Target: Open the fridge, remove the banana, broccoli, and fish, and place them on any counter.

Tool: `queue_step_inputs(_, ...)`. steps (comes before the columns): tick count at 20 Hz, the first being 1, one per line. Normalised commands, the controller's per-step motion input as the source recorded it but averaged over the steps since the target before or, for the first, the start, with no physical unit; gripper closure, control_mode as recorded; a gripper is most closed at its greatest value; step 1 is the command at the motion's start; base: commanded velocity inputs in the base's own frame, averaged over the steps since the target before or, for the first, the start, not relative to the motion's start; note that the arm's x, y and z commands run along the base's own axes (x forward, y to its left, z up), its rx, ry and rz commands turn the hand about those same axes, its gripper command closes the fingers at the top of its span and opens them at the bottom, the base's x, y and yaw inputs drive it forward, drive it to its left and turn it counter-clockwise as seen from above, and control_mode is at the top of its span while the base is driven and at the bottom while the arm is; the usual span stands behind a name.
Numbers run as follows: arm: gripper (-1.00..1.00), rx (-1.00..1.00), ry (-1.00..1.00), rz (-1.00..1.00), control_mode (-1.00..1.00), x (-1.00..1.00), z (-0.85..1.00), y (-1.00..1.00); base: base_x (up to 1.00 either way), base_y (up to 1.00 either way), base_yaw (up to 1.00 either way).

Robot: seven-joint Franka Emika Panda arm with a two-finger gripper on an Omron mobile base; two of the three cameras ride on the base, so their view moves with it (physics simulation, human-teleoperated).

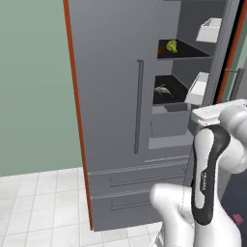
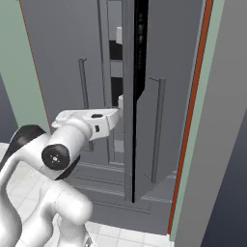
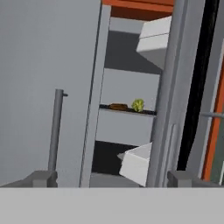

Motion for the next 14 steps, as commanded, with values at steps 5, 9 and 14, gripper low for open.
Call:
queue_step_inputs(5, -1.0, 0.0, 0.28, -0.06, -1.0, 1.0, 0.0, 0.27, 0.0, 0.0, 0.0)
queue_step_inputs(9, -1.0, -0.02, 0.18, -0.17, -1.0, 1.0, -0.05, -0.09, 0.0, 0.0, 0.0)
queue_step_inputs(14, -1.0, -0.04, 0.15, -0.14, -1.0, 0.95, -0.09, -0.04, 0.0, 0.0, 0.0)
